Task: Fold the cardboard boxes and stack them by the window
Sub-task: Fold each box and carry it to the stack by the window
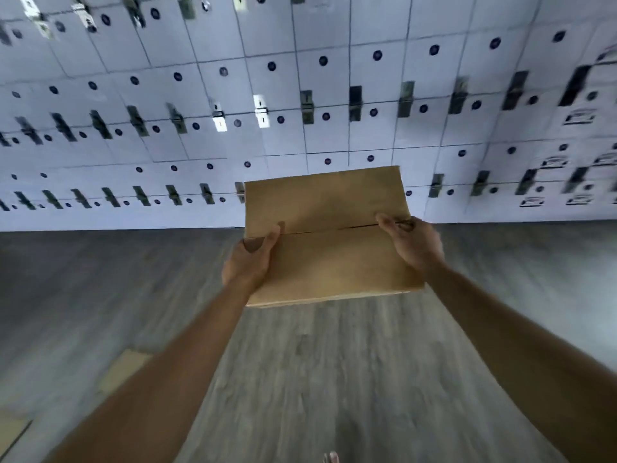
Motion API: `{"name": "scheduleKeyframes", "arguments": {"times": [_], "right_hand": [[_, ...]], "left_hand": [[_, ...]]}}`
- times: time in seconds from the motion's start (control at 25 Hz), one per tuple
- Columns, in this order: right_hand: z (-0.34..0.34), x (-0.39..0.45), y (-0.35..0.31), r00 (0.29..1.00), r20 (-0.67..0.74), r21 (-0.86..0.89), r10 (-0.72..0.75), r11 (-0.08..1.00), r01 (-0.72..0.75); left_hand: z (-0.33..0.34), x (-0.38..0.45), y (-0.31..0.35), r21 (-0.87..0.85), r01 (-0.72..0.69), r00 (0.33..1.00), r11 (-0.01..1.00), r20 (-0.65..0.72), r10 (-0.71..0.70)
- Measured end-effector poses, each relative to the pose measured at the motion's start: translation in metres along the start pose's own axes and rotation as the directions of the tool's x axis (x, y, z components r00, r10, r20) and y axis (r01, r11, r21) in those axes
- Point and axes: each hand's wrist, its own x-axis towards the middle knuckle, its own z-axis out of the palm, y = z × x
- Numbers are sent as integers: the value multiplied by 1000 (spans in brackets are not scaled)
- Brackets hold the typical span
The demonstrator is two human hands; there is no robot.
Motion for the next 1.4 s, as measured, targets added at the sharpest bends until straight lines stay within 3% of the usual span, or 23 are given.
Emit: {"name": "scheduleKeyframes", "arguments": {"times": [0.2,0.44,0.72,1.04,1.4], "right_hand": [[-63,87,43,985,-143,26,98,995,-95],[-147,192,94,907,-354,89,227,974,-209],[-299,266,223,710,-579,153,402,908,-390],[-492,380,335,553,-718,167,422,876,-452],[-608,536,447,466,-743,243,480,842,-481]], "left_hand": [[121,74,69,7,-123,977,992,176,120],[282,150,168,54,-241,918,969,335,210],[539,143,292,-1,-435,683,900,651,331],[801,103,430,-99,-477,523,873,767,373],[1033,125,550,-154,-493,399,856,834,380]]}}
